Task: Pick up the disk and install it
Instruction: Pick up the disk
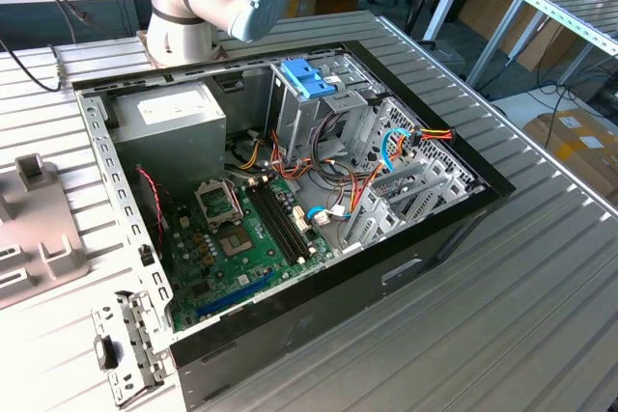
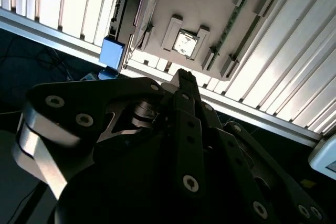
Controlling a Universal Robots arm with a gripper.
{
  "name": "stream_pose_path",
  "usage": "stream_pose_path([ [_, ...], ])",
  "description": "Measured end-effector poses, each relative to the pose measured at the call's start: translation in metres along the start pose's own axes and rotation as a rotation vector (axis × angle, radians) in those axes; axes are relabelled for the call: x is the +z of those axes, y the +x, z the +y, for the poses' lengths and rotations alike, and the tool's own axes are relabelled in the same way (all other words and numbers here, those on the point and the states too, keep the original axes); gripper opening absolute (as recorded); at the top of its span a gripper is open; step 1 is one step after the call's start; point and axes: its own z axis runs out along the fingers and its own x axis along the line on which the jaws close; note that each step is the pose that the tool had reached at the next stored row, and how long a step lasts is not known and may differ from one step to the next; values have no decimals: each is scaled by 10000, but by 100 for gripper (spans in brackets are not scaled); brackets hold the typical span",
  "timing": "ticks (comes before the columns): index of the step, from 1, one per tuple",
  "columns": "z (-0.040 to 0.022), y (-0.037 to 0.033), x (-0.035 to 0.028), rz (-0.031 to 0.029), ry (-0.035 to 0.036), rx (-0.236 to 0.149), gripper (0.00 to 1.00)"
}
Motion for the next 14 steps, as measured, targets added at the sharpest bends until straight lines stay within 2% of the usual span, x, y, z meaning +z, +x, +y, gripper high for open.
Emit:
stream_pose_path([
  [10,0,0,0,25,-17,-658,11],
  [12,0,0,0,72,-47,-1875,11],
  [13,0,0,0,88,-59,-2308,11],
  [14,0,0,0,95,-63,-2503,11],
])
